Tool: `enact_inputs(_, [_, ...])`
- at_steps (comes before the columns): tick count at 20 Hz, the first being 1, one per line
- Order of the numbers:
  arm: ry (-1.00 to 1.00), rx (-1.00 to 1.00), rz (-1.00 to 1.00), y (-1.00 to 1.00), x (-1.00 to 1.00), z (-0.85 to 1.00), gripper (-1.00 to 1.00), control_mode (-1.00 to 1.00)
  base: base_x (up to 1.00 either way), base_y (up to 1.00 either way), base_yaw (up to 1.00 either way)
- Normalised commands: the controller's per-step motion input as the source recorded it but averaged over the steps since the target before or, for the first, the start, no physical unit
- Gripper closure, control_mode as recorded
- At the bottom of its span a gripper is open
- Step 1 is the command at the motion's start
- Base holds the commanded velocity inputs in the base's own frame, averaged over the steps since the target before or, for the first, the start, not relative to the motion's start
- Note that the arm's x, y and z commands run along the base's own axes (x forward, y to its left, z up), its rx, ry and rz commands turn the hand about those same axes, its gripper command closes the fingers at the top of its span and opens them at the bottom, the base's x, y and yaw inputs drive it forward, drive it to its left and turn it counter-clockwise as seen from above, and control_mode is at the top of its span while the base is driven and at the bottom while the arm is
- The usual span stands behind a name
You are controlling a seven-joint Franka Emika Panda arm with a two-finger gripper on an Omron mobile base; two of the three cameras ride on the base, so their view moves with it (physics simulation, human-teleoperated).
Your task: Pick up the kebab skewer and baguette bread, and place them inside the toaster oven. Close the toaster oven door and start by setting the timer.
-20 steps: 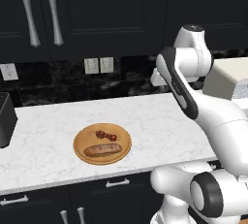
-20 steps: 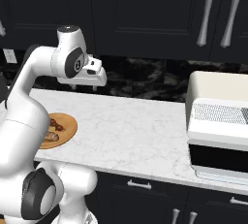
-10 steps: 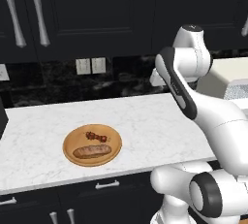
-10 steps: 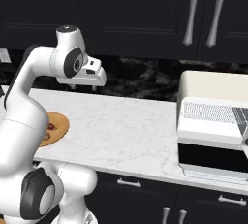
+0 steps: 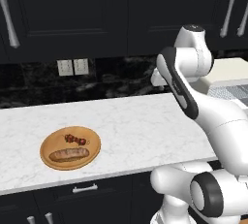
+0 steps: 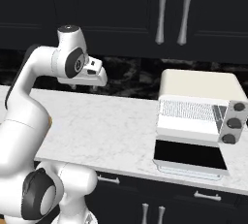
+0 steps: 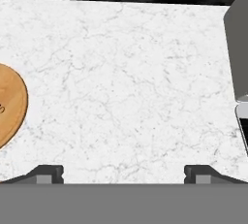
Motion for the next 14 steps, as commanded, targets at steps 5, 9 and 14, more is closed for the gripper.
enact_inputs(5, [0.00, 0.00, 0.00, 0.00, 0.00, 0.00, -1.00, 1.00, 0.00, -0.46, 0.00])
enact_inputs(9, [0.00, 0.00, 0.00, 0.00, 0.00, 0.00, -1.00, 1.00, 0.00, -0.50, 0.00])
enact_inputs(14, [0.00, 0.00, 0.00, 0.00, 0.00, 0.00, -1.00, 1.00, 0.00, -0.13, 0.00])
